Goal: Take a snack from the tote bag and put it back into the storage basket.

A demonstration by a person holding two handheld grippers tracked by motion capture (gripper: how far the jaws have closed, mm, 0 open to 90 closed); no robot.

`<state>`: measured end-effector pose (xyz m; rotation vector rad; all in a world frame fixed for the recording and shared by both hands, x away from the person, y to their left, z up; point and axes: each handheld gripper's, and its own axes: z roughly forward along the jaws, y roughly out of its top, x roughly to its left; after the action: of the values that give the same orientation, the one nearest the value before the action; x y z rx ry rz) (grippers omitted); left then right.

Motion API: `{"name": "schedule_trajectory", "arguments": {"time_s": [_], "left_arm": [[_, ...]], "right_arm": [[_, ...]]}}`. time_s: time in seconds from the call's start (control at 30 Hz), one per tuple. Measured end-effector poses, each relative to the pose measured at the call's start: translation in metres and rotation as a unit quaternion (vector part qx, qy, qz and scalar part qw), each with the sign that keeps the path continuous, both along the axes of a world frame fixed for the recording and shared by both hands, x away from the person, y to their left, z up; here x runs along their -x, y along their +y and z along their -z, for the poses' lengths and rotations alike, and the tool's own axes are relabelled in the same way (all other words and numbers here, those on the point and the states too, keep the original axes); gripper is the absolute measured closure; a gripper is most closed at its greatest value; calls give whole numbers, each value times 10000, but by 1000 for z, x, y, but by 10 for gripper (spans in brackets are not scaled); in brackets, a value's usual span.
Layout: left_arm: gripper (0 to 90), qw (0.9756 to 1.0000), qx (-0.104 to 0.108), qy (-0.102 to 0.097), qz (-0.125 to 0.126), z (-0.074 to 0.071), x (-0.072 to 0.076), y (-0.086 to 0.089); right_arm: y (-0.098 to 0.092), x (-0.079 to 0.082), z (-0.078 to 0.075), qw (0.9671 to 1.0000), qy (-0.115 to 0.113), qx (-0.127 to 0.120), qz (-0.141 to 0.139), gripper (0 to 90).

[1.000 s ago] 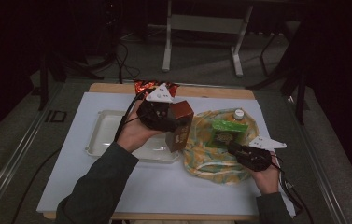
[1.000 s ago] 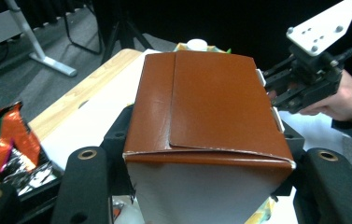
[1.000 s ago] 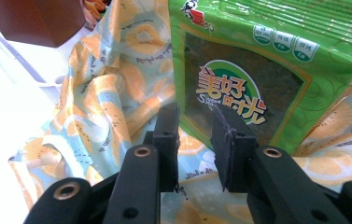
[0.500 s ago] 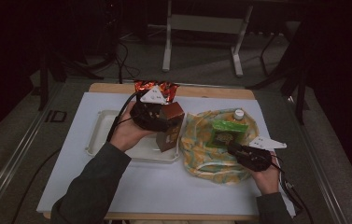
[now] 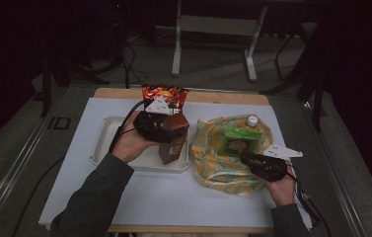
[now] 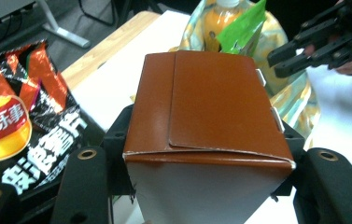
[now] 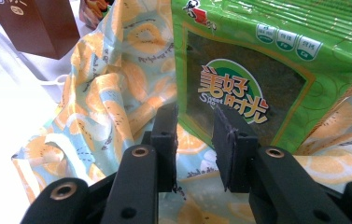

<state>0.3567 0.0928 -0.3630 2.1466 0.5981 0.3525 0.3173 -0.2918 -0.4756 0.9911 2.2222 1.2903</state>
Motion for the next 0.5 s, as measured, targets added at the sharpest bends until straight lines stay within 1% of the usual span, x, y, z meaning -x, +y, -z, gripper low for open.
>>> {"name": "schedule_trajectory", "arguments": {"time_s": [0.23, 0.5], "left_arm": [[422, 9999, -149, 58, 0, 4, 0, 3], [421, 9994, -310, 133, -28, 11, -4, 3]], "right_arm": [[0, 0, 0, 10000, -3, -5, 4, 707], [0, 0, 0, 10000, -7, 6, -4, 706]]}}
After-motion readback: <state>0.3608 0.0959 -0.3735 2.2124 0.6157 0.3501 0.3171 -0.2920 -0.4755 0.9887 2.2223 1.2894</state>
